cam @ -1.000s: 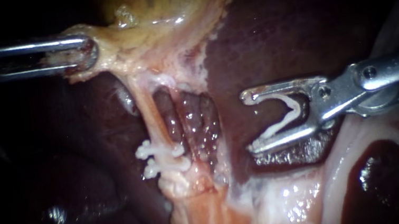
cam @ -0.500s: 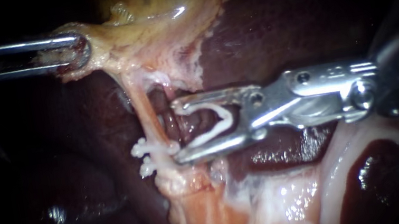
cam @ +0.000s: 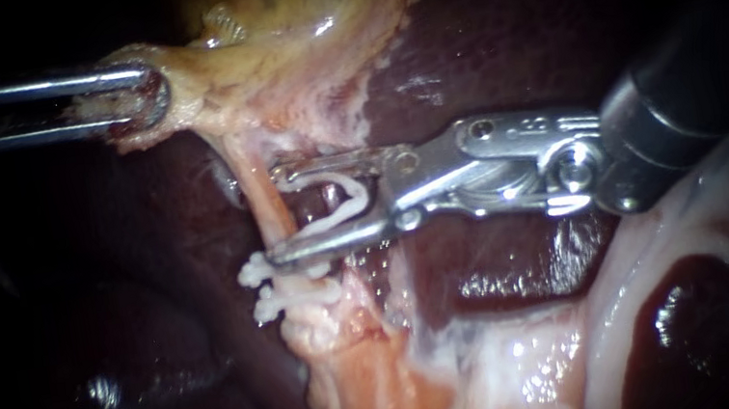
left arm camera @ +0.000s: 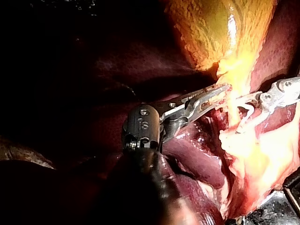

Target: Clipping third clip left tube

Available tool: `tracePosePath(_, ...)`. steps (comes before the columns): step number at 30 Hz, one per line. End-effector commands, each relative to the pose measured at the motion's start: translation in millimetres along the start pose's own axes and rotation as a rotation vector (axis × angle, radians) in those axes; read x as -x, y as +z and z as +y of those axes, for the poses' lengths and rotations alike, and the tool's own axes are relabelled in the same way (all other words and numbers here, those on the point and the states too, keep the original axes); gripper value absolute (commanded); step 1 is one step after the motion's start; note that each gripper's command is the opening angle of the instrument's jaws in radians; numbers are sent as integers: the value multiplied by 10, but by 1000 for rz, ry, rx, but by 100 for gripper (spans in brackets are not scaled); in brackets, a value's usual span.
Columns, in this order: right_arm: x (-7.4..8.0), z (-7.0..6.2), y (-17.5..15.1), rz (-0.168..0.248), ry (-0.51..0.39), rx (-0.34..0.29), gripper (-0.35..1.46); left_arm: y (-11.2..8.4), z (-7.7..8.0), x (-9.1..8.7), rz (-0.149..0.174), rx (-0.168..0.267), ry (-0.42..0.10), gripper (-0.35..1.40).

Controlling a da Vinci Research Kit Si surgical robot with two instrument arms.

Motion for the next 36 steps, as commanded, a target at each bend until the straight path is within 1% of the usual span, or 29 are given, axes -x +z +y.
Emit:
tracePosePath(1,-3,1,5,21,3,-5,50,0,0,0,0,-1,0,-35)
tracePosePath(2,-6,1,10,39,7,-10,50,0,0,0,0,-1,0,-35)
tracePosePath(6,-16,2,25,85,10,-41,50,1,-1,2,2,-4,1,-35)
tracePosePath(10,-28,-3,24,116,7,-45,50,1,-1,2,2,-4,1,-35)
tracePosePath(14,-49,-10,15,124,19,-41,50,1,-1,2,2,-3,1,-35)
tracePosePath(17,-61,-16,12,127,25,-37,49,1,-2,2,2,-3,1,-35)
tracePosePath(20,-68,-19,12,129,28,-38,47,1,-2,2,2,-3,1,-35)
tracePosePath(23,-71,-21,12,129,29,-35,41,2,-2,2,2,-3,1,-35)
tracePosePath(25,-71,-22,10,132,31,-9,37,2,-2,2,2,-3,1,-35)
tracePosePath(26,-70,-22,9,133,31,6,34,2,-2,2,2,-3,1,-35)
tracePosePath(28,-69,-23,6,137,32,10,23,2,-2,2,2,-3,1,-35)
tracePosePath(31,-69,-24,2,125,33,13,2,1,-2,2,2,-3,1,-35)
tracePosePath(33,-69,-25,1,106,33,2,-20,1,-2,2,2,-3,1,-35)
tracePosePath(34,-69,-25,0,97,33,3,-28,2,-2,2,2,-3,1,-35)
tracePosePath(35,-69,-26,0,89,45,3,-35,2,-2,2,2,-3,1,-35)
tracePosePath(36,-69,-26,0,83,50,2,-35,1,-2,2,2,-3,1,-35)
